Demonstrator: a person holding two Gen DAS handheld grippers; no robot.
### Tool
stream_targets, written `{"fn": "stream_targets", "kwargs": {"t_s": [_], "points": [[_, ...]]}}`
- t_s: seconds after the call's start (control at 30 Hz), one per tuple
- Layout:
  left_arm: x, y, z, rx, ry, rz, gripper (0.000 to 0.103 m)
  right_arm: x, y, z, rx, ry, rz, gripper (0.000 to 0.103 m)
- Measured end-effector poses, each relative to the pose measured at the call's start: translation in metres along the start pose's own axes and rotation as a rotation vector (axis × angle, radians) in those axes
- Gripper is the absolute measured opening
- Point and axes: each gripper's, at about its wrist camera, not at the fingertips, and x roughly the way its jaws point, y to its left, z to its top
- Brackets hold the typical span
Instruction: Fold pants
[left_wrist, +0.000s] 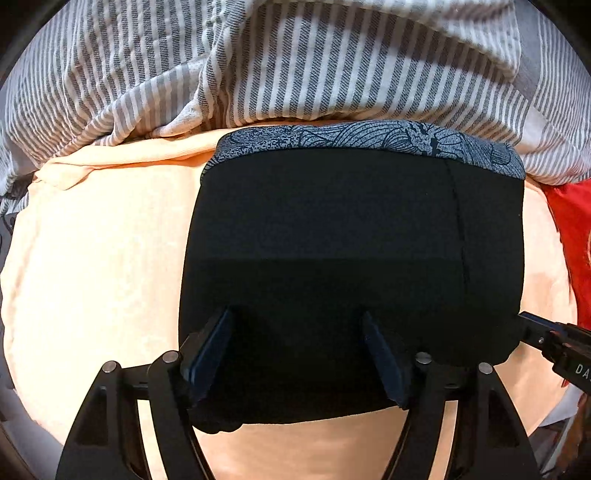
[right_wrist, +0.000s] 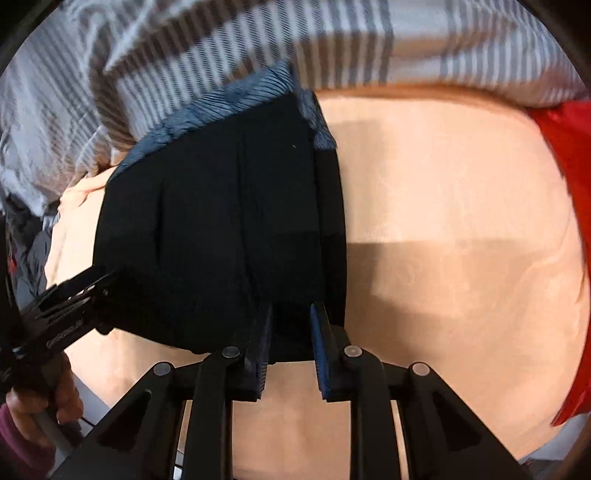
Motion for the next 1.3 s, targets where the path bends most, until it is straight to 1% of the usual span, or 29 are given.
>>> {"fn": "stream_targets", "kwargs": {"t_s": [0.03,0.2,0.3,0.43,0.67,0.83,1.07,1.2,1.3], "points": [[0.000,-0.001,0.002,0.002,0.002,-0.007,0.080,0.000,-0.002,0.000,0.012,0.000,0.007,0.023],[0.001,-0.003,0.004,-0.006,0.002,-0.010,0.080,-0.003,0.001,-0.001,-0.020,0.005,-0.014,0.023],[0.001,-0.001,0.005,-0.007,0.001,-0.010,0.080,-0.003,-0.001,-0.001,-0.016,0.011,-0.019,0.023],[-0.001,0.000,0.004,-0.007,0.002,-0.012,0.080,0.003,0.008,0.002,-0.016,0.008,-0.028,0.023],[-0.007,0.001,0.005,-0.011,-0.003,-0.005,0.080,0.000,0.006,-0.003,-0.025,0.022,-0.039,0.023],[-0.022,0.022,0.013,-0.059,-0.054,0.031,0.080,0.000,0.005,-0.005,-0.028,0.029,-0.040,0.024],[-0.022,0.063,0.028,-0.114,-0.050,0.082,0.080,-0.001,0.004,-0.007,-0.022,0.036,-0.034,0.024],[-0.021,0.070,0.026,-0.102,-0.046,0.095,0.080,-0.015,-0.003,-0.004,0.018,-0.009,0.002,0.024],[-0.017,0.069,0.027,-0.093,-0.042,0.099,0.080,-0.025,-0.005,0.010,0.041,-0.061,0.006,0.024]]}}
